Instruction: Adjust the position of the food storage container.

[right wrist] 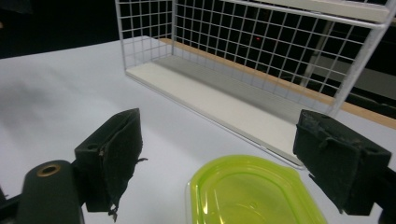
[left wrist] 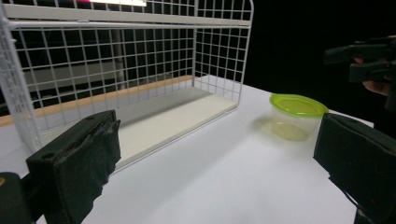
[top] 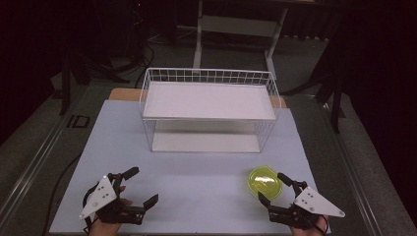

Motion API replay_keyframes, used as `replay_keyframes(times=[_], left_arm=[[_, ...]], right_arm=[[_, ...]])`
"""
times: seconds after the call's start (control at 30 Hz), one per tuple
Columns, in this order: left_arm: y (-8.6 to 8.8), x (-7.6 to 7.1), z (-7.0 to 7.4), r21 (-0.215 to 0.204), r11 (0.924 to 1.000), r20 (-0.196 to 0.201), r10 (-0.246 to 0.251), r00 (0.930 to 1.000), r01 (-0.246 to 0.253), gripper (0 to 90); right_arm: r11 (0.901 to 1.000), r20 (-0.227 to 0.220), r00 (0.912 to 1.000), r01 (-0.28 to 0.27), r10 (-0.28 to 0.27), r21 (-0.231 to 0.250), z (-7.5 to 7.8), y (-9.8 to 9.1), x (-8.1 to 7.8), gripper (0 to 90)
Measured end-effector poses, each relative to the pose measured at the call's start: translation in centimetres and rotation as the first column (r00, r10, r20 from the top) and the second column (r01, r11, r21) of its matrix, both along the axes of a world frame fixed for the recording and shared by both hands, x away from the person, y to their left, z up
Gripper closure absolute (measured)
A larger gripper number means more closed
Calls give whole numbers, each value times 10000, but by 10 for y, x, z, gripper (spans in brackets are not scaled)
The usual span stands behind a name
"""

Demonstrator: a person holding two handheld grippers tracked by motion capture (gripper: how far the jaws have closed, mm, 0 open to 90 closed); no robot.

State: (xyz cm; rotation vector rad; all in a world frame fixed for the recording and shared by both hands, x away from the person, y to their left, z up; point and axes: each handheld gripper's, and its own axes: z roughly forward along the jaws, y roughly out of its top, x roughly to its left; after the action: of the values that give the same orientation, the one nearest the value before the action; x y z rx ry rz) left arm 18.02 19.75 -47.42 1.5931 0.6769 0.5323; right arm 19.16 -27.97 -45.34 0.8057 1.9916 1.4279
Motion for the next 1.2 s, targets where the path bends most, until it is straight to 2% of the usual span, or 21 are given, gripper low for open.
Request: replay_keyframes(times=[0.13,0.23,0.3,0.4,0.53,0.63,0.7,0.87,0.93,1.0,1.07,1.17,1.2], left_arm=[[-2,-1,0,58,10000,-30,-2,10000,2,11],[-4,-3,1,82,9999,46,-81,10000,81,11],[-5,-3,1,92,9999,137,-92,9999,90,11],[-6,-2,0,10,10000,-14,-69,10000,69,11],[-7,-2,-2,19,10000,-21,-12,10000,12,11],[-7,-3,-1,-55,10000,45,-16,10000,16,11],[-7,-3,-1,23,10000,91,-51,9999,51,11],[-8,-3,0,88,10000,128,-49,9999,48,11],[-8,-4,0,79,10000,125,-51,9999,50,11],[-8,-4,0,58,10000,114,-63,9999,62,11],[-7,-4,1,19,10000,112,-59,9999,58,11],[-7,-4,1,34,10000,142,-52,9999,52,11],[-8,-4,1,34,10000,141,-43,9999,42,11]], right_arm=[[9973,14,9982,-594,594,432,1,-1,-1,136],[9970,18,9973,-735,735,260,5,3,-6,134],[9962,132,9968,-789,784,361,10,5,-10,134],[9963,389,9957,-846,839,177,21,9,-15,134],[9877,476,9903,-1341,1305,803,34,9,-16,115],[9904,776,9889,-1307,1269,459,40,8,-11,116],[9926,836,9892,-1211,1201,68,43,8,-8,116],[9932,563,9937,-1002,969,599,52,0,6,115],[9982,790,9958,-482,452,362,53,0,11,112],[9994,627,9977,-273,261,190,51,-4,17,114],[10000,642,9979,-16,11,70,47,-9,21,174],[9994,343,9988,350,-352,47,42,-17,25,248],[9988,226,9985,490,-489,-32,40,-20,26,298]])
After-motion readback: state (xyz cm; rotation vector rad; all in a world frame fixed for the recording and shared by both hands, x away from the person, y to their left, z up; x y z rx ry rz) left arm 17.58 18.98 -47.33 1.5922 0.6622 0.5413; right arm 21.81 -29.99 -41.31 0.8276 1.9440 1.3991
